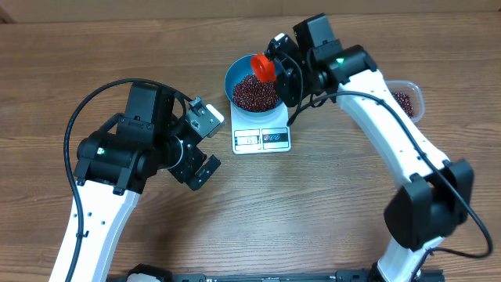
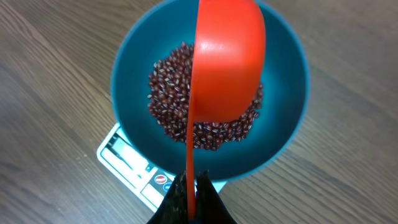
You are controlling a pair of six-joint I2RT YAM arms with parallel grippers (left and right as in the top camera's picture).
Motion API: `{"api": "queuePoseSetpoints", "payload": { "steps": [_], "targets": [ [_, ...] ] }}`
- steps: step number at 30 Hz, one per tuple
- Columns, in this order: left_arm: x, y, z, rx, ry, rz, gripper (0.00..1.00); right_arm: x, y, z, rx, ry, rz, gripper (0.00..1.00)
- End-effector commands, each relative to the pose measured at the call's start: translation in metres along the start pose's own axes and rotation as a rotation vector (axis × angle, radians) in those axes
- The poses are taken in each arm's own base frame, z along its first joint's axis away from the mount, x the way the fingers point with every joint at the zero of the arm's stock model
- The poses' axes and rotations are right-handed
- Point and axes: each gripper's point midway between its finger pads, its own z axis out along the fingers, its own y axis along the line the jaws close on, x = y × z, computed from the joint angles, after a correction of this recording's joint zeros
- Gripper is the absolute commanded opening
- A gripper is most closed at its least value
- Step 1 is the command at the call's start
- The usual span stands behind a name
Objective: Scoop item into bowl and weigh 150g on scale
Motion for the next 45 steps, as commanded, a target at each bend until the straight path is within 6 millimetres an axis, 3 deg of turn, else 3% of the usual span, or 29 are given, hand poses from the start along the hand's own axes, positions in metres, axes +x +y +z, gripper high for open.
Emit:
{"api": "queuePoseSetpoints", "payload": {
  "steps": [1,8,14,30,45],
  "targets": [
    [-0.002,-0.001,0.001,0.016,-0.008,-0.014,1.0,-0.005,-0.004,0.01,0.002,0.001,-0.012,0.04],
    [-0.002,-0.001,0.001,0.016,-0.008,-0.014,1.0,-0.001,-0.013,0.029,0.023,0.023,-0.023,0.04],
    [-0.002,-0.001,0.001,0.016,-0.008,-0.014,1.0,-0.011,-0.027,0.03,0.096,-0.012,-0.038,0.04],
    [-0.002,-0.001,0.001,0.016,-0.008,-0.014,1.0,-0.001,-0.025,0.06,0.141,0.055,-0.101,0.04],
    [-0.002,-0.001,0.001,0.016,-0.008,-0.014,1.0,-0.004,-0.027,0.061,0.216,0.065,-0.134,0.04]
  ]
}}
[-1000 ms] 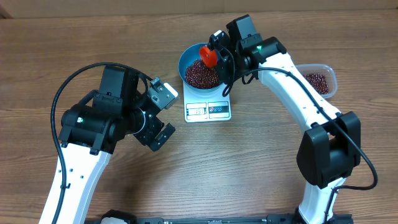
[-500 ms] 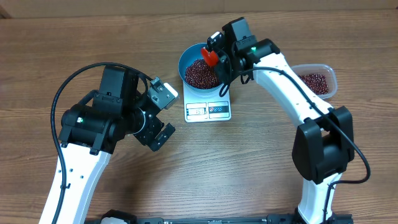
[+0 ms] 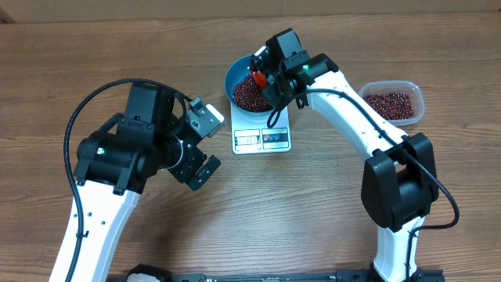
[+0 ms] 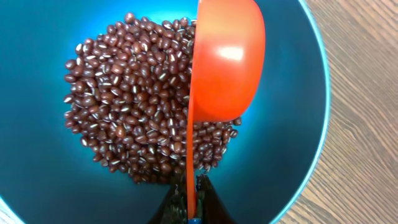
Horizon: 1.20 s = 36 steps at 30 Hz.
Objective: Scoop item into bowl and weigh 150g on scale
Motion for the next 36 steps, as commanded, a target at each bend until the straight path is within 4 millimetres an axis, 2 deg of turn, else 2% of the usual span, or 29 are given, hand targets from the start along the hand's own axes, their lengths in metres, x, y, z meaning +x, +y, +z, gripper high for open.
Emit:
{"api": "queuePoseSetpoints", "payload": {
  "steps": [1,28,36],
  "targets": [
    [-0.002,-0.001,0.001,0.016,-0.008,-0.014,1.0,-0.012,-0.006,-0.004,0.028,-0.032,-0.005,0.04],
    [-0.002,-0.001,0.001,0.016,-0.008,-0.014,1.0,-0.004,-0.005,0.002,0.024,0.003,-0.006,0.04],
    [-0.002,-0.001,0.001,0.016,-0.008,-0.014,1.0,-0.006,0.014,0.002,-0.066,-0.009,-0.003,0.04]
  ]
}}
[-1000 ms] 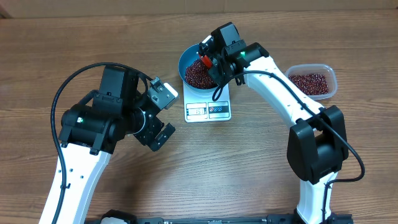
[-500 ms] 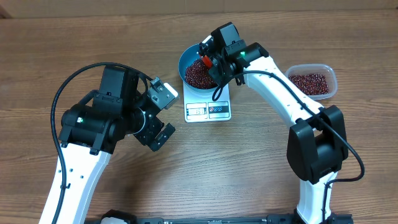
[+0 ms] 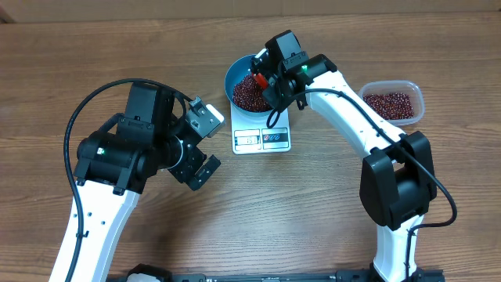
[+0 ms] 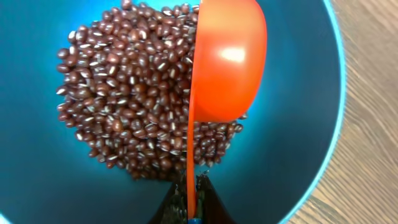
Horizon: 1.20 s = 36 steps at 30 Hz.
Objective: Scoop item into bowl and weigh 150g on scale
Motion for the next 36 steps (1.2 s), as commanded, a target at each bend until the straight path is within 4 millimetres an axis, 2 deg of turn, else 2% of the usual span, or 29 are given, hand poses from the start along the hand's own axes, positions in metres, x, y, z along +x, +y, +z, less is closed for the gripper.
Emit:
{"api": "queuePoseSetpoints", "payload": {
  "steps": [1,7,17,36],
  "targets": [
    [-0.002,-0.001,0.001,0.016,-0.008,-0.014,0.99,-0.012,0.01,-0.004,-0.055,-0.039,-0.003,0.04],
    [-0.002,-0.001,0.001,0.016,-0.008,-0.014,1.0,-0.017,0.014,-0.01,-0.083,-0.048,0.051,0.04],
    [-0.002,-0.001,0.001,0.016,-0.008,-0.014,1.0,-0.027,0.015,-0.036,-0.117,-0.047,0.079,0.04],
    [-0.002,-0.001,0.001,0.016,-0.008,-0.014,1.0,-0.027,0.01,-0.068,-0.081,-0.056,0.077,0.04]
  ]
}}
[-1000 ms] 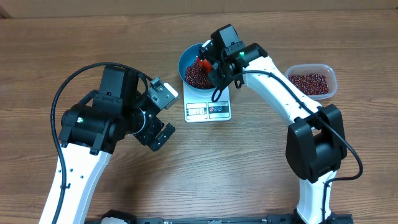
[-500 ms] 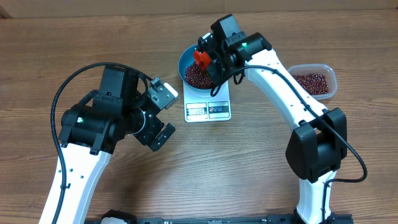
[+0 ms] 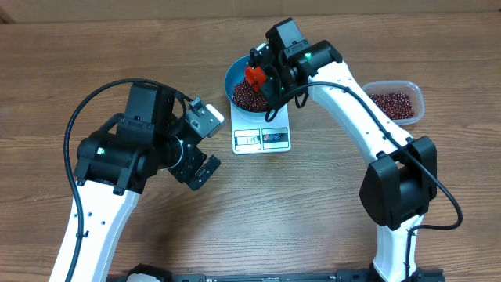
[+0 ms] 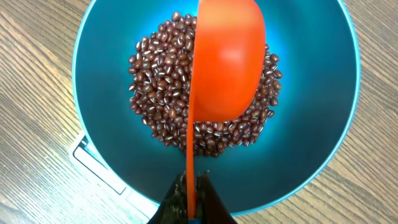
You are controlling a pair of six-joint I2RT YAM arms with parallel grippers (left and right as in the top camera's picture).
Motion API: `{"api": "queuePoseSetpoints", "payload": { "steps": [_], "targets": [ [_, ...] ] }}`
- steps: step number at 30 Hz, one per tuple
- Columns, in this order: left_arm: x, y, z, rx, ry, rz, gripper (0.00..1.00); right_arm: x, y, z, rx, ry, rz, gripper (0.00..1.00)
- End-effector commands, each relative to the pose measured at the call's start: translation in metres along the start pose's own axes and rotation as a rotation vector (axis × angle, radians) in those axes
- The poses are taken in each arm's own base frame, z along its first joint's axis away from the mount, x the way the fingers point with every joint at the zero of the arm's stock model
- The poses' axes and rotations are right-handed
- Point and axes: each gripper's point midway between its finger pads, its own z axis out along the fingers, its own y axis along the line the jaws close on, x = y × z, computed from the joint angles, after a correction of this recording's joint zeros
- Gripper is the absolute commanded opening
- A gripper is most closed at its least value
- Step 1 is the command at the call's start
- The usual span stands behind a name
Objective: Scoop item into bowl and weigh 150g on scale
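A blue bowl (image 3: 235, 74) (image 4: 311, 143) holding a heap of red beans (image 3: 249, 95) (image 4: 161, 93) stands on a small white scale (image 3: 261, 138) (image 4: 99, 163). My right gripper (image 3: 270, 78) (image 4: 192, 186) is shut on the handle of an orange scoop (image 3: 254, 76) (image 4: 227, 62), which hangs over the bowl turned on its side, its rounded back toward the wrist camera. The inside of the scoop is hidden. My left gripper (image 3: 205, 145) is open over the bare table, left of the scale.
A clear plastic tub (image 3: 394, 100) with more red beans sits at the right of the table, beyond the right arm. The left arm's black cable loops at the left.
The right gripper with the scoop has risen away from the beans: the whole bowl and a corner of the scale show in the wrist view again. The left arm is unchanged.
At first the right gripper held the sideways scoop above the bowl. It then stood low, close over the bean heap, and remained there at the following moment. Now it is higher above the bowl. The left arm has stayed still throughout.
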Motion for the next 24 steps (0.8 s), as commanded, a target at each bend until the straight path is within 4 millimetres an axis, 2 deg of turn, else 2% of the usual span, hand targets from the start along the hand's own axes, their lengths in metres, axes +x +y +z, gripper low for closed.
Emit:
{"api": "queuePoseSetpoints", "payload": {
  "steps": [1,3,10,16,24],
  "targets": [
    [-0.002,-0.001,0.001,0.015,-0.008,-0.014,1.0,-0.017,-0.006,-0.034,0.06,-0.077,-0.008,0.04],
    [-0.002,-0.001,0.001,0.016,-0.008,-0.014,1.0,-0.014,-0.011,-0.034,0.095,-0.063,-0.006,0.04],
    [-0.002,-0.001,0.001,0.016,-0.008,-0.014,1.0,-0.009,-0.004,-0.037,0.082,-0.041,-0.014,0.04],
    [-0.002,-0.001,0.001,0.016,-0.008,-0.014,1.0,-0.012,0.008,-0.038,-0.016,-0.066,-0.005,0.04],
    [-0.002,-0.001,0.001,0.016,-0.008,-0.014,1.0,-0.01,0.009,-0.048,-0.019,-0.072,-0.003,0.04]
  ]
}}
